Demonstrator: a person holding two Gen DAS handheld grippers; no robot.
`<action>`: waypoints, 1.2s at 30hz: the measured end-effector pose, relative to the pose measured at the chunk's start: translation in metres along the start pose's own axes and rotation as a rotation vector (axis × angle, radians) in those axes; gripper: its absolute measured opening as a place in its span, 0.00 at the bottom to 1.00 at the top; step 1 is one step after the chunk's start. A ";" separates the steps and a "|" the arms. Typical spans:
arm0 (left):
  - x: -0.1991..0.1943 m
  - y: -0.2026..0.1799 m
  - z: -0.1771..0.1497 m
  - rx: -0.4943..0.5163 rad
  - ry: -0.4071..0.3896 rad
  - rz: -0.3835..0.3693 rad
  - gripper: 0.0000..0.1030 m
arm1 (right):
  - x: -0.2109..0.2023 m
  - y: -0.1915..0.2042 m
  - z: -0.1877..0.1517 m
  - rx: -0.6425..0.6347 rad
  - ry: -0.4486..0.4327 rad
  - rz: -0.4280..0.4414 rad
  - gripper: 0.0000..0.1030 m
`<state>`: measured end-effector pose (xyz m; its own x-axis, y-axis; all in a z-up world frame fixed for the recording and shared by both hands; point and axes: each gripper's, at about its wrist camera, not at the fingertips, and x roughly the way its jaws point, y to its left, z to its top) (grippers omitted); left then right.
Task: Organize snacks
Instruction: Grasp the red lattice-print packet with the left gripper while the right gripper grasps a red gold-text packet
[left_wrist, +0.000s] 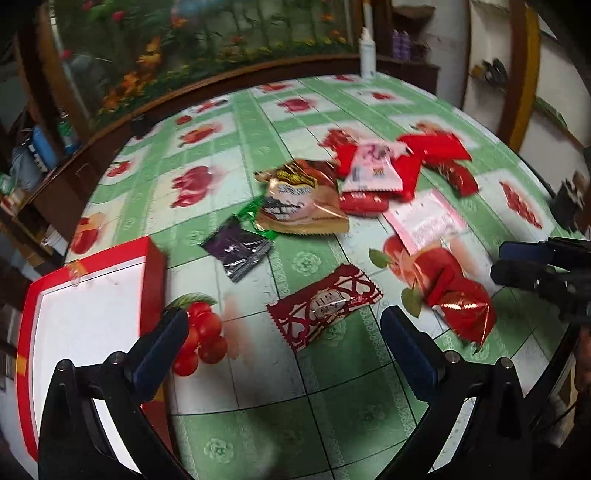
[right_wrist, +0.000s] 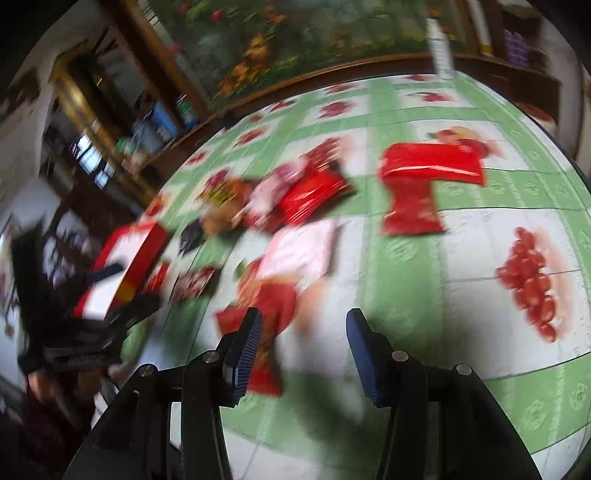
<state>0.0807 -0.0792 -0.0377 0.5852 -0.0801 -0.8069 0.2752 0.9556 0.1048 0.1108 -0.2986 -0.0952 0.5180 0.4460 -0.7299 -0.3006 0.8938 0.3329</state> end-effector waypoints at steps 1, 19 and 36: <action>0.010 0.001 0.002 0.016 0.027 -0.041 1.00 | -0.005 0.005 -0.006 -0.014 0.013 -0.002 0.49; 0.051 0.015 0.009 0.037 0.114 -0.253 0.84 | 0.016 0.045 -0.017 -0.145 0.071 -0.145 0.47; 0.032 -0.019 0.000 0.089 0.068 -0.255 0.34 | 0.017 0.046 -0.019 -0.155 0.075 -0.156 0.40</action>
<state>0.0944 -0.0995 -0.0660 0.4365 -0.2923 -0.8509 0.4747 0.8782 -0.0582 0.0907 -0.2504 -0.1035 0.5084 0.2930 -0.8098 -0.3440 0.9311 0.1209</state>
